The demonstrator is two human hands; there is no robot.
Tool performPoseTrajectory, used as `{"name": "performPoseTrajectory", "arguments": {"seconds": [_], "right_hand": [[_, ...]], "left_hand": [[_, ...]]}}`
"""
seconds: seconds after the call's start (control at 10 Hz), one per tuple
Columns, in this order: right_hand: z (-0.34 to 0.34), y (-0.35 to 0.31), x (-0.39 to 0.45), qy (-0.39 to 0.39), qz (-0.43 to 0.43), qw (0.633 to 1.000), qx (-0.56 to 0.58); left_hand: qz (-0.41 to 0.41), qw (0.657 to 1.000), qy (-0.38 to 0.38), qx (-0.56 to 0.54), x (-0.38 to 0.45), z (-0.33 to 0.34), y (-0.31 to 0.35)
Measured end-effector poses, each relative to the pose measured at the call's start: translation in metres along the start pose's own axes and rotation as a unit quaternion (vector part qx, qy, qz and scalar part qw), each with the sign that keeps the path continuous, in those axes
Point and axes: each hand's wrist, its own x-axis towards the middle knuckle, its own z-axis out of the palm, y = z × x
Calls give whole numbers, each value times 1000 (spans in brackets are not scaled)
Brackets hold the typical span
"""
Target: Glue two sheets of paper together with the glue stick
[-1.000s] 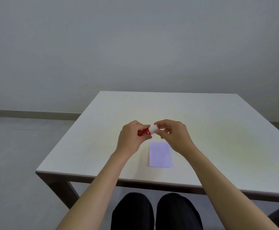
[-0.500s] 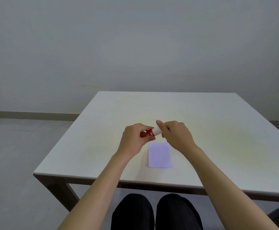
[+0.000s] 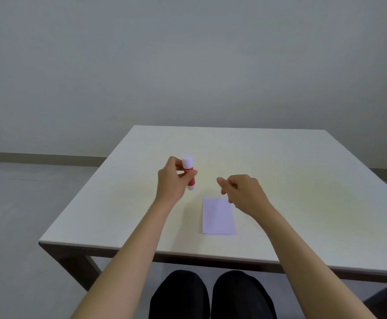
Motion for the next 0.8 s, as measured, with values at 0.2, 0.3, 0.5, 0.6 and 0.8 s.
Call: {"name": "performPoseTrajectory", "arguments": {"seconds": [0.2, 0.3, 0.5, 0.6, 0.8], "right_hand": [[1, 7, -13, -51, 10, 998, 20], [5, 7, -19, -62, 3, 998, 21], [2, 9, -21, -57, 0, 998, 24], [3, 9, -22, -62, -3, 998, 25], [9, 6, -27, -96, 4, 994, 52]], "left_hand": [[-51, 998, -12, 29, 24, 8, -20], [-60, 997, -19, 42, 28, 11, -29], [-60, 997, -20, 48, 27, 13, -40], [-63, 997, -15, 40, 23, 14, -41], [-82, 993, -56, 56, 16, 13, -50]]}}
